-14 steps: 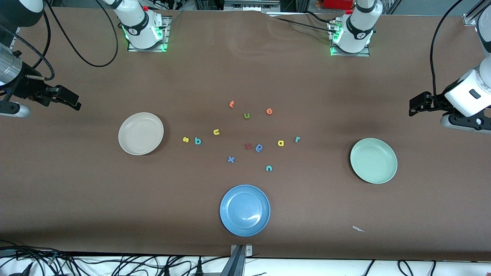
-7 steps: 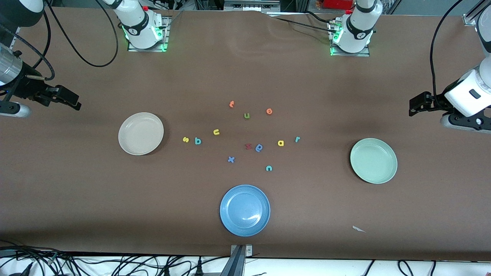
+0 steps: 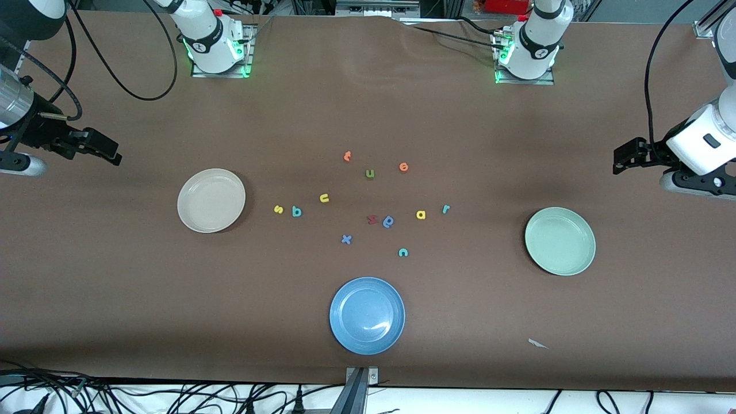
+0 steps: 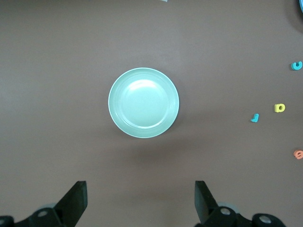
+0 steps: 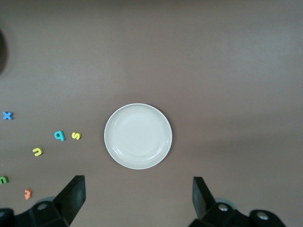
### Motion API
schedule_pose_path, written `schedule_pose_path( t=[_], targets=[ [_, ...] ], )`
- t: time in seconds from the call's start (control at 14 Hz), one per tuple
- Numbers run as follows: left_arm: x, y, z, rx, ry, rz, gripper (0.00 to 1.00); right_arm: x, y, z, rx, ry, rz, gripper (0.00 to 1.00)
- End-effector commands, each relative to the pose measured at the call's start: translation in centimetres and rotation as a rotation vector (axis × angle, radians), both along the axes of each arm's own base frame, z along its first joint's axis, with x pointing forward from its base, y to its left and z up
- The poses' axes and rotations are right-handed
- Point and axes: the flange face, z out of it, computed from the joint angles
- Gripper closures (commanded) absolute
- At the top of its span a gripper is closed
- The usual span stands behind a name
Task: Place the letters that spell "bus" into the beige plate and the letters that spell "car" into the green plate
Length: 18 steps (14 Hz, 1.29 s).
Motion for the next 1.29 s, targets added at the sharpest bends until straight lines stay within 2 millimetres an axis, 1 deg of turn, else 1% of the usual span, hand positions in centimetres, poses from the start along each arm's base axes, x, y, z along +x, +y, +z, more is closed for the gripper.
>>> schedule_pose_path(
  t=[0.0, 1.21],
  targets=[
    [-0.13, -0.01, 0.36, -0.004, 0.004, -0.021, 0.00, -0.52, 0.07, 0.63, -0.010, 0.001, 0.004, 0.00],
    [-0.11, 0.07, 0.37, -0.006, 0.003, -0.020, 0.00, -0.73, -0.02, 0.57, -0.011, 0.016, -0.016, 0.00]
  ],
)
